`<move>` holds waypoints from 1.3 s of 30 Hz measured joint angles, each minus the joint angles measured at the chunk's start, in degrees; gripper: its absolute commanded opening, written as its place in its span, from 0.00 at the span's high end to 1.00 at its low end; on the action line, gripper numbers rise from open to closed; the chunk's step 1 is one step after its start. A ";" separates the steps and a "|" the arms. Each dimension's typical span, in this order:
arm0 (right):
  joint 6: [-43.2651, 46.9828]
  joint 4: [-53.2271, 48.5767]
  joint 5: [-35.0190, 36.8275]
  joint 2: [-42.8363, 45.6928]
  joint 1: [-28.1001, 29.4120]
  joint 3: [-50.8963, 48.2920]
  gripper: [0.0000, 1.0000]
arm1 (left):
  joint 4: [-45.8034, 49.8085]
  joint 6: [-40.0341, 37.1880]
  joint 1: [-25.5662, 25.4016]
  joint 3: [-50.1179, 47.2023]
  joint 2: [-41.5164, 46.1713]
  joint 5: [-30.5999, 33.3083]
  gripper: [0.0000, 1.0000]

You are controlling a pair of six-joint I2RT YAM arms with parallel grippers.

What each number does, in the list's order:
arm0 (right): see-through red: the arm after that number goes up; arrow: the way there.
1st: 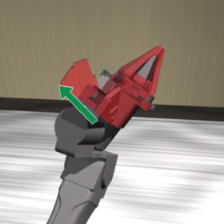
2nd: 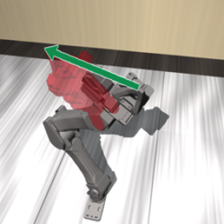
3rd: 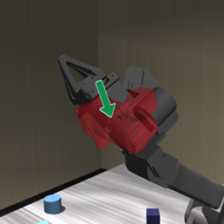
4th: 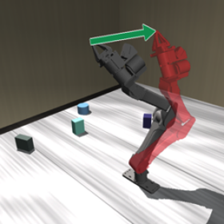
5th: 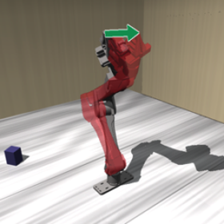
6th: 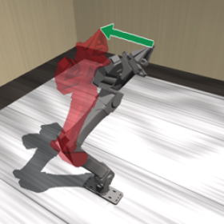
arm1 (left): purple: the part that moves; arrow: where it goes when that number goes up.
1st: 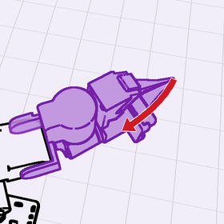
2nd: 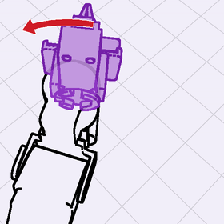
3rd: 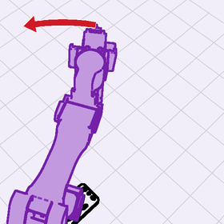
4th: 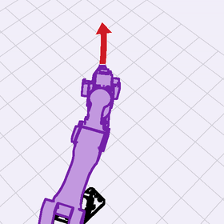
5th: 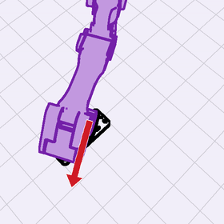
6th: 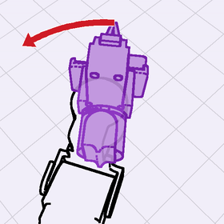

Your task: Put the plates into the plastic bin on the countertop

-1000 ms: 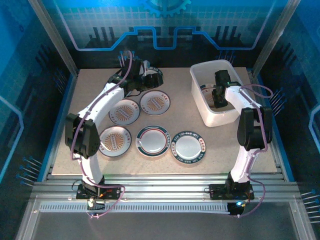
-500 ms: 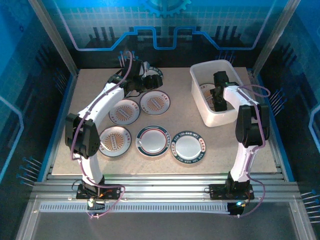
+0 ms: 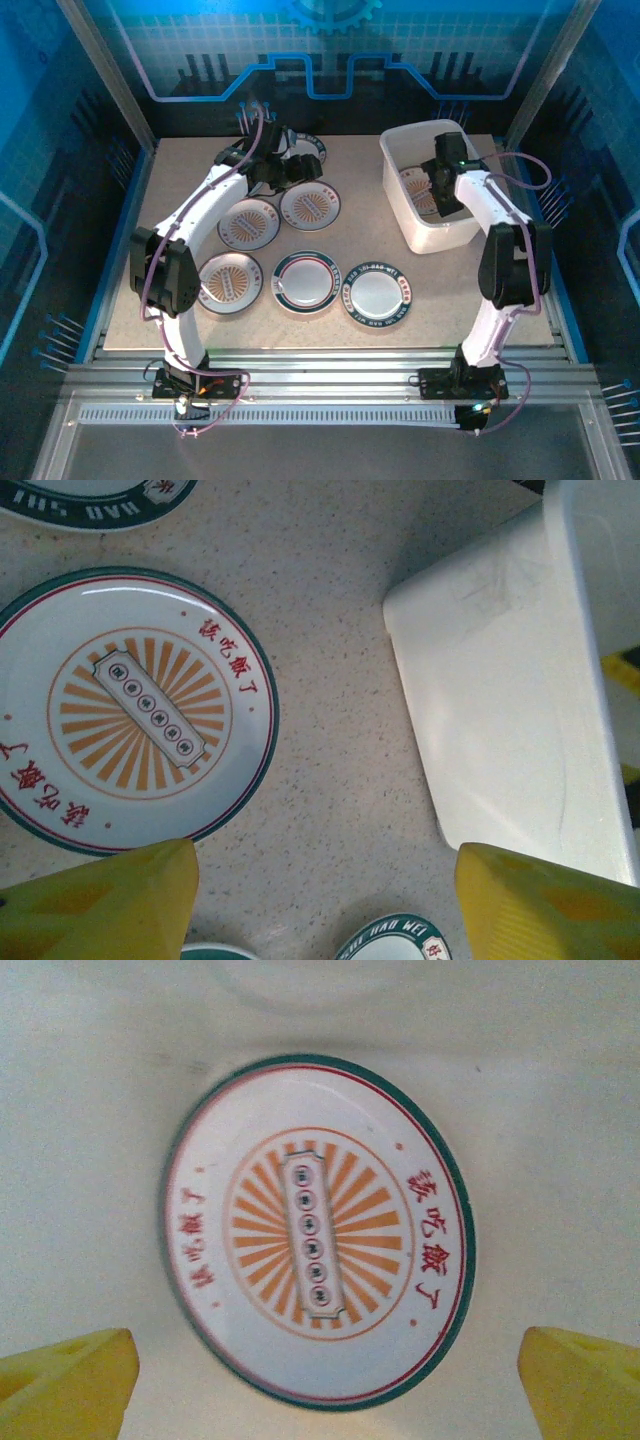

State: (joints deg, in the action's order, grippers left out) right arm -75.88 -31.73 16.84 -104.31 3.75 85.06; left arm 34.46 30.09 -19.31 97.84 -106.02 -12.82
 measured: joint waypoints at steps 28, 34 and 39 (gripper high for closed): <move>31.56 0.13 -5.03 39.36 9.70 -19.56 0.50 | 5.60 -5.07 4.33 -32.35 14.95 -5.55 0.30; 32.00 -0.20 -6.01 40.70 15.67 -24.11 0.54 | 5.03 -5.66 4.33 -34.29 14.93 -7.61 0.30; 31.98 -0.07 -5.97 40.61 20.33 -24.74 0.56 | 4.68 -6.54 4.33 -34.62 13.79 -7.89 0.30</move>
State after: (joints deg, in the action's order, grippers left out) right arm -43.90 -31.79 10.87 -63.70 24.08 60.31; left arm 39.13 23.55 -14.98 63.22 -92.23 -20.71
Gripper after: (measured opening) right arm 0.450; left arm 0.696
